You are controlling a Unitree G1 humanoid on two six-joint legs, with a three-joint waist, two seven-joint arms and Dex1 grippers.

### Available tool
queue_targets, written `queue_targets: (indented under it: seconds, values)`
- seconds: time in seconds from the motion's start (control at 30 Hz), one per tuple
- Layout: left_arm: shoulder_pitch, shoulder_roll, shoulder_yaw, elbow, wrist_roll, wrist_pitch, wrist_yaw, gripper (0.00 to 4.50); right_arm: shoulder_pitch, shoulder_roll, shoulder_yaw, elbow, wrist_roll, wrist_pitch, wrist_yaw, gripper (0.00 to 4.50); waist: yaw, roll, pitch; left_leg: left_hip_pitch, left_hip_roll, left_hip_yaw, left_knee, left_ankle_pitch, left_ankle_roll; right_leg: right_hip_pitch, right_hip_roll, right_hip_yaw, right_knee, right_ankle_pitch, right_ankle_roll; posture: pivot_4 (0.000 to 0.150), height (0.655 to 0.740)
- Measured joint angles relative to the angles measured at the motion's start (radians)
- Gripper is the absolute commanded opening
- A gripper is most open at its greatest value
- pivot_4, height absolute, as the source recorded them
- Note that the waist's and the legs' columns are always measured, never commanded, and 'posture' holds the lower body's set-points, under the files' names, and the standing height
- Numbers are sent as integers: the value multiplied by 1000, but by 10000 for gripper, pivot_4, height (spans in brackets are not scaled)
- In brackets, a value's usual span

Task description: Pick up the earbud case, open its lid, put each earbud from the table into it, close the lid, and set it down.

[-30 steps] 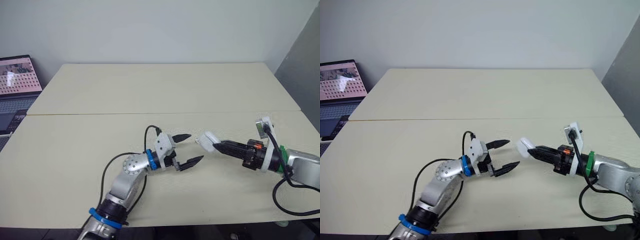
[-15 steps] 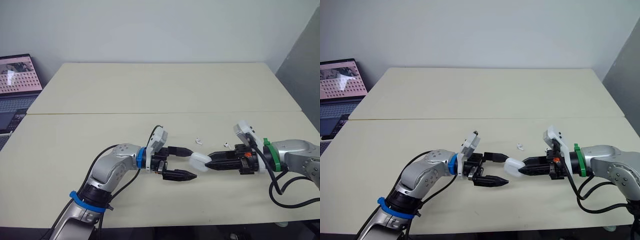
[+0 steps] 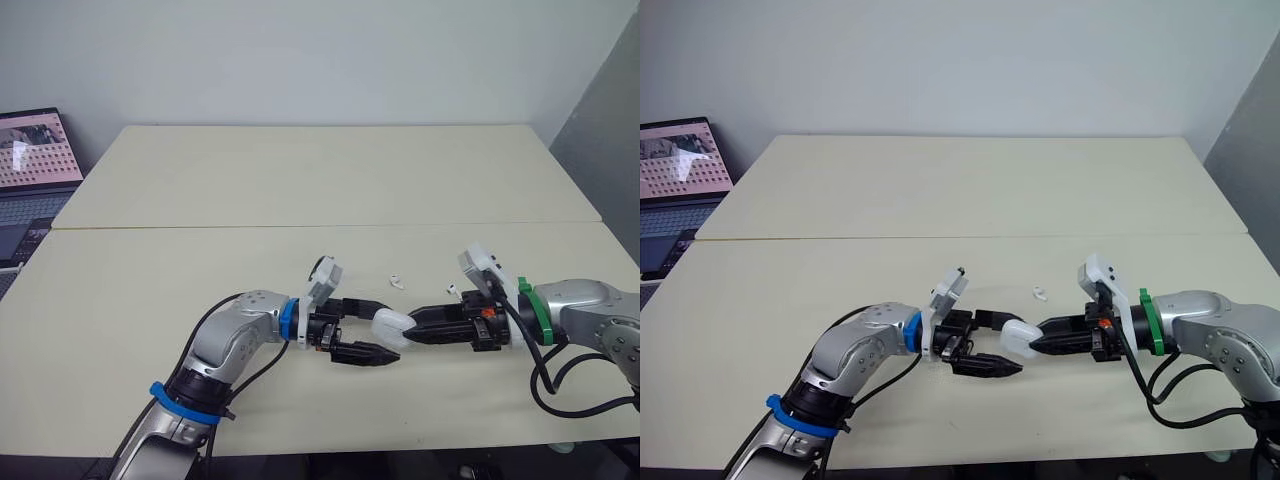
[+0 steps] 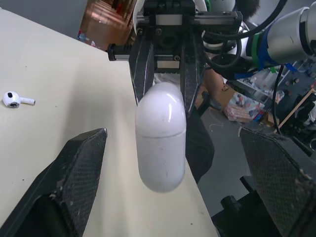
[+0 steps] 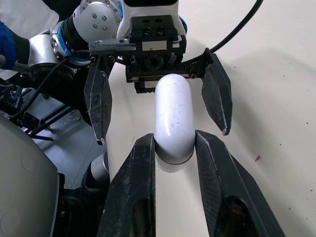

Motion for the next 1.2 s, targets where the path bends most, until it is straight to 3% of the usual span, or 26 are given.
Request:
queue_targets:
  seconds: [0.33,0.43,0.73,0.87,1.17,1.2]
  values:
    - [8,3,0,0,1,-2,-1,44918,0,15,-1,0,-10,0,-1,7486,0,0,0,0,0,0,0,0,0,0,0,0,0,0,0,1500,7400]
    - [17,3,0,-1,1,-2,0,38666,0,15,-1,0,-11,0,-1,7486,0,0,0,0,0,0,0,0,0,0,0,0,0,0,0,1500,7400]
    - [27,2,7,-1,1,-3,9,8870,0,17,-1,-3,-16,0,10,7486,0,0,0,0,0,0,0,0,0,0,0,0,0,0,0,1500,7400]
    - [29,-1,8,-1,1,-6,13,7540,0,17,-3,-3,-19,0,15,7486,0,0,0,0,0,0,0,0,0,0,0,0,0,0,0,1500,7400]
    - [36,-7,9,-2,13,-6,64,7541,8,16,-22,-14,-54,-9,14,39141,0,0,0,0,0,0,0,0,0,0,0,0,0,0,0,1500,7400]
    - [40,-6,9,-2,15,-7,67,7541,7,13,-23,-22,-70,-11,12,39141,0,0,0,0,0,0,0,0,0,0,0,0,0,0,0,1500,7400]
